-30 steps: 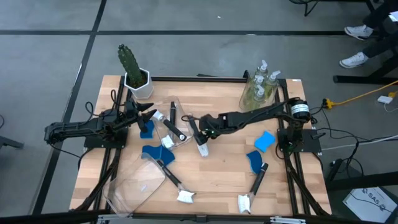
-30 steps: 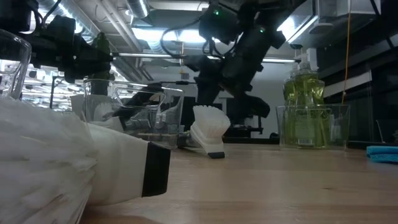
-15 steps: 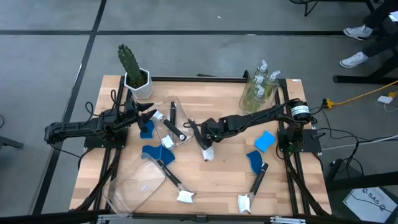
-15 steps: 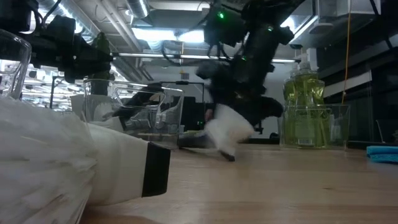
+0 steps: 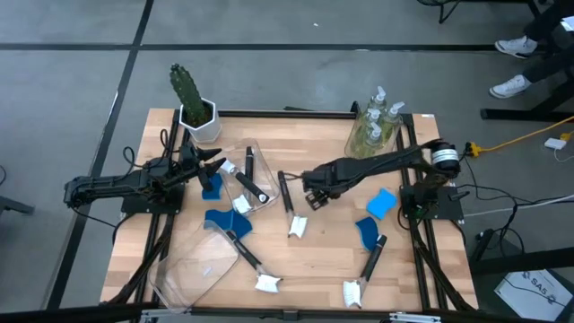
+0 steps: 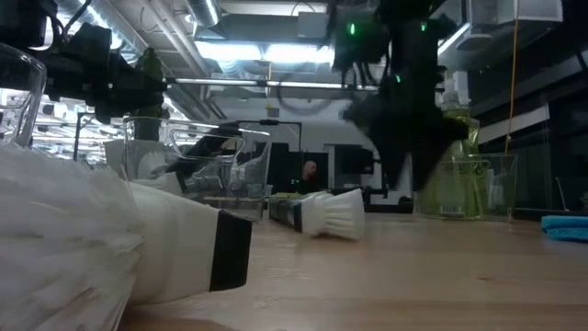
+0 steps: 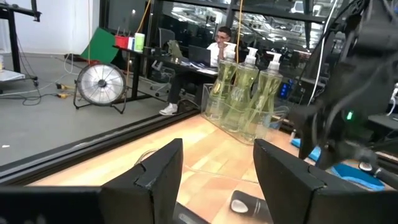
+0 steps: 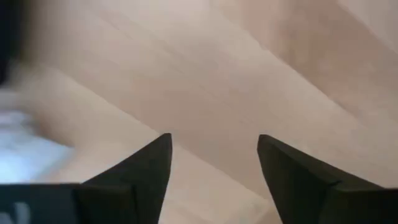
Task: Pick & Place Kitchen Sink Supplies
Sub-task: Put the black dish brush into the top left transparent bin
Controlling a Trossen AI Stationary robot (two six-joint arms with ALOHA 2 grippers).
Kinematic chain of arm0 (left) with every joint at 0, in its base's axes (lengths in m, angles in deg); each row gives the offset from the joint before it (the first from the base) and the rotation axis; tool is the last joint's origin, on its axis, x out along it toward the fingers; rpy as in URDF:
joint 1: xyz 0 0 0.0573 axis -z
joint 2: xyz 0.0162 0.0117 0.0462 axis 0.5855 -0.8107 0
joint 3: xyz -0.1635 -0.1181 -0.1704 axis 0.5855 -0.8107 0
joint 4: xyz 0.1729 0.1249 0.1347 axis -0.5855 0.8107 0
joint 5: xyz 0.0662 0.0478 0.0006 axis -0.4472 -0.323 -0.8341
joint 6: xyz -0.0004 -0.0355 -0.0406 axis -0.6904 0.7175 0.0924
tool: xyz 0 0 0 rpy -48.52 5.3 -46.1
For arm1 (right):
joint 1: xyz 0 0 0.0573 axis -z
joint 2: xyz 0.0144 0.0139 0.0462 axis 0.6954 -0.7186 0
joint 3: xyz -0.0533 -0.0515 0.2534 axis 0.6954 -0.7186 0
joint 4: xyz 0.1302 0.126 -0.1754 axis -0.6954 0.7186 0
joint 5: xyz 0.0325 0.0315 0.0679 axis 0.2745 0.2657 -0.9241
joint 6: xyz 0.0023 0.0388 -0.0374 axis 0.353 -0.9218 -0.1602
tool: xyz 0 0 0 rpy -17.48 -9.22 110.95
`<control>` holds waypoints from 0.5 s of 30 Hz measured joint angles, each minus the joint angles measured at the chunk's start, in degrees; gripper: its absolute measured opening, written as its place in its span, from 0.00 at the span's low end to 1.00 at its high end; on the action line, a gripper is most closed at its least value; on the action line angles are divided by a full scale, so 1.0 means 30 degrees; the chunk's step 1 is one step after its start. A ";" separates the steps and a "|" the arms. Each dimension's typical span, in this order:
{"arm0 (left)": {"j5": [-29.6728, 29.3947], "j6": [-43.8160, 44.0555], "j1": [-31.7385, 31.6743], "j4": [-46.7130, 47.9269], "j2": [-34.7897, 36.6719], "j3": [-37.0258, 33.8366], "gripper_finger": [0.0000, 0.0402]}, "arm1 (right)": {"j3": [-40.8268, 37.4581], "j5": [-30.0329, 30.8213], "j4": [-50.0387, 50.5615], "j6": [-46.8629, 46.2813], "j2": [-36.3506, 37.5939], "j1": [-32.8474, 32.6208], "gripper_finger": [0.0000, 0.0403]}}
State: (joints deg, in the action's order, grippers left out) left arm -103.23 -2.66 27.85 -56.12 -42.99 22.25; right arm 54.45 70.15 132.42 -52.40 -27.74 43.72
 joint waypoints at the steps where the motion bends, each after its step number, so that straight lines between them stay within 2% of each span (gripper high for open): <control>1: -0.0001 -0.0006 0.0006 0.0014 -0.0001 -0.0001 0.47 | 0.0000 -0.0005 -0.0596 -0.0369 0.0402 0.0008 0.57; 8: -0.0001 -0.0007 0.0001 -0.0065 -0.0001 -0.0001 0.48 | 0.0036 -0.0362 -0.6323 -0.1719 0.1410 -0.0970 0.51; 15: 0.0003 -0.0007 0.0007 -0.0127 -0.0001 -0.0001 0.47 | 0.0050 0.0861 -1.0139 -0.0540 0.0194 -0.2279 0.49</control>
State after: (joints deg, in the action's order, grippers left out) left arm -103.22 -2.68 27.87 -56.50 -42.99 22.25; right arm 54.60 72.73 102.01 -54.02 -27.16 36.88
